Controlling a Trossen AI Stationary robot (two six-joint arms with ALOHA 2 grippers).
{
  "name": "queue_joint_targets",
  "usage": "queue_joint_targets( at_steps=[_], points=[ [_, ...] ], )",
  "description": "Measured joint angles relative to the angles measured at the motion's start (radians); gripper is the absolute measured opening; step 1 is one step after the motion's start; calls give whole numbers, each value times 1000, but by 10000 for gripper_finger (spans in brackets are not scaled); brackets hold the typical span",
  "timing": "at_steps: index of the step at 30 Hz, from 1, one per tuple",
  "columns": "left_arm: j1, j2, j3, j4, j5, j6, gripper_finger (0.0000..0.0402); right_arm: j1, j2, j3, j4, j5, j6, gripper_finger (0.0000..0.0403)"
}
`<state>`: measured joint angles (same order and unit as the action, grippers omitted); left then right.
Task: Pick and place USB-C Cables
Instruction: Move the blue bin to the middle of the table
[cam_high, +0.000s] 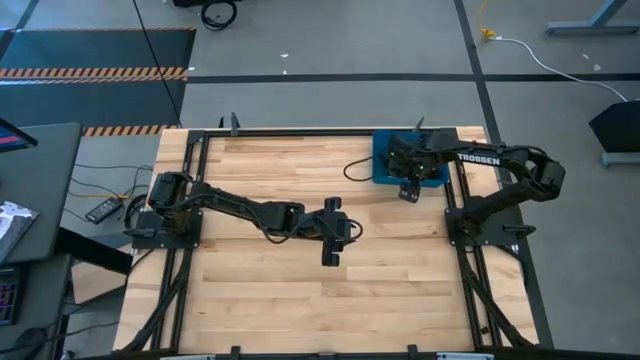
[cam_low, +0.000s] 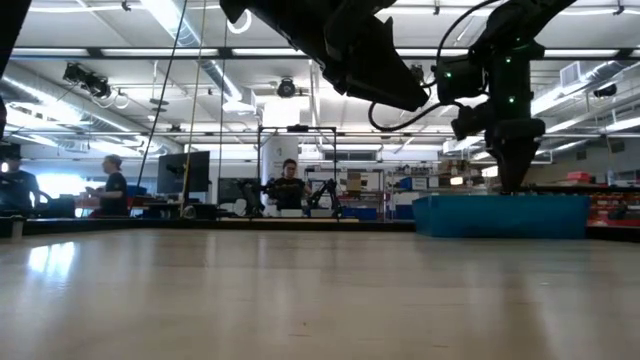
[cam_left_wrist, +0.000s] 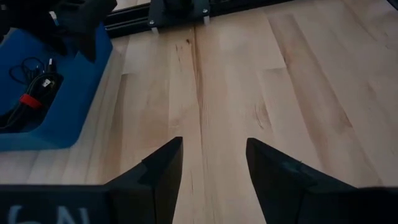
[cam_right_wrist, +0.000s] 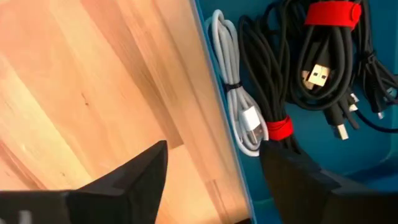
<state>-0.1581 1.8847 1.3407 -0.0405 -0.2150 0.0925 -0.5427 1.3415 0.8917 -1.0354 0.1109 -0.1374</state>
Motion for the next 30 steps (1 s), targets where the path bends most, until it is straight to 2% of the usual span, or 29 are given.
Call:
queue_joint_targets(
  at_steps=[12, 24, 30],
  points=[
    [0, 0, 0, 0, 0, 0, 185, -5, 0, -5, 14, 19, -105, 160],
    [0, 0, 0, -1, 0, 0, 185, -4, 0, -127, 172, 42, -121, 154],
    [0, 0, 0, 0, 0, 0, 185, -2, 0, -131, 193, 18, -120, 130]
  ],
)
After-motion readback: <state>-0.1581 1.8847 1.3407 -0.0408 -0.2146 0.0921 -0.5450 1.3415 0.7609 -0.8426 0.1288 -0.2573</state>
